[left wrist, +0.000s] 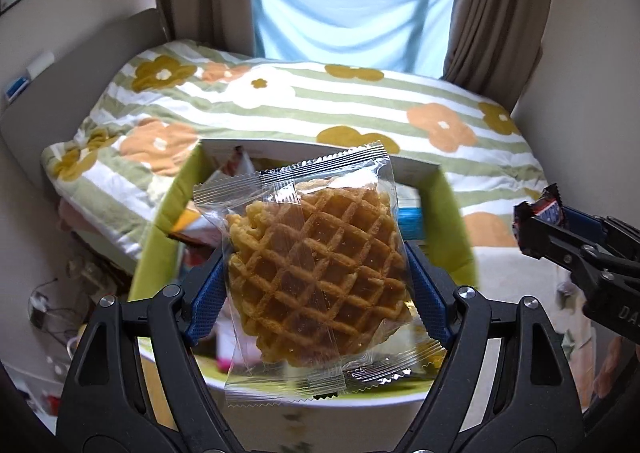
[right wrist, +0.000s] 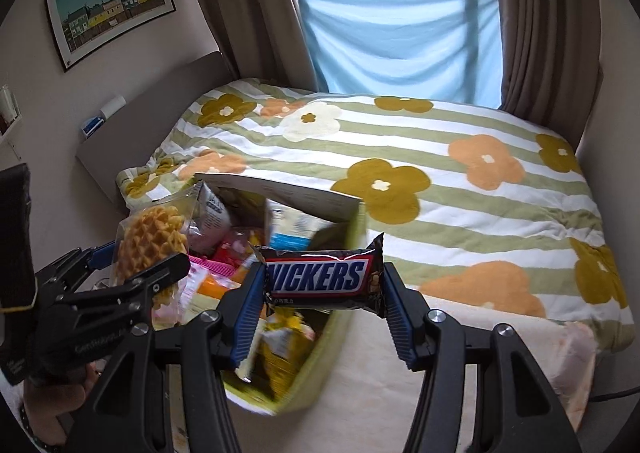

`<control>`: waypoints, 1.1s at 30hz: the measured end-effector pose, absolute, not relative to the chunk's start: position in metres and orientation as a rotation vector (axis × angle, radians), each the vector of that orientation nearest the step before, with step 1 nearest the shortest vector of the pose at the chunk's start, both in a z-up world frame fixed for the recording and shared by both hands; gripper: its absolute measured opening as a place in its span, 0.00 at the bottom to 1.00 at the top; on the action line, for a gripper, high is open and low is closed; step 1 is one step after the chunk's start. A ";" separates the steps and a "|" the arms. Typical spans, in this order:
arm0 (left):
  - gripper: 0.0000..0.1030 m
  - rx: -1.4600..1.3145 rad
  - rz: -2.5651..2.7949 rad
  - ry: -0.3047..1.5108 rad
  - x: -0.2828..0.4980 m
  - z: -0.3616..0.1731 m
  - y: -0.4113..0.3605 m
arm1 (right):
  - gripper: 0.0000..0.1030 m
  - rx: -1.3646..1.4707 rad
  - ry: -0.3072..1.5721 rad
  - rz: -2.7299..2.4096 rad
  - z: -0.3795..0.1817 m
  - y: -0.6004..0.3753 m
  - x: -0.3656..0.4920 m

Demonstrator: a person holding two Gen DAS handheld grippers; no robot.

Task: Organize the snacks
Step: 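Carry the waffle and Snickers bar over the yellow box with both tools, then open both tools to drop the waffle and Snickers bar into the box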

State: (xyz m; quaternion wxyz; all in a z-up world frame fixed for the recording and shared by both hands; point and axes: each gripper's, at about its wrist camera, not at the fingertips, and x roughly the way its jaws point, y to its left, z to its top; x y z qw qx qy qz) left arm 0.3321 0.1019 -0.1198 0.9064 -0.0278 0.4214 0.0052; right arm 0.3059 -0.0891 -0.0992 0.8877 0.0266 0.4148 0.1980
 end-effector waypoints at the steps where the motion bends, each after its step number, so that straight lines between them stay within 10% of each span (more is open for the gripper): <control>1: 0.77 -0.052 0.005 0.876 0.337 -0.123 0.111 | 0.51 0.062 0.869 0.407 -0.103 -0.078 0.309; 10: 0.99 -0.075 -0.165 0.967 0.380 -0.150 0.162 | 0.51 0.095 0.920 0.324 -0.123 -0.039 0.317; 27: 0.99 -0.048 -0.125 1.009 0.358 -0.159 0.185 | 0.53 0.087 0.994 0.296 -0.141 -0.020 0.315; 31: 0.99 -0.059 -0.125 1.015 0.352 -0.160 0.191 | 0.92 0.100 0.985 0.303 -0.147 -0.015 0.317; 33: 0.99 -0.077 -0.128 1.022 0.351 -0.161 0.193 | 0.93 0.098 0.978 0.306 -0.147 -0.014 0.315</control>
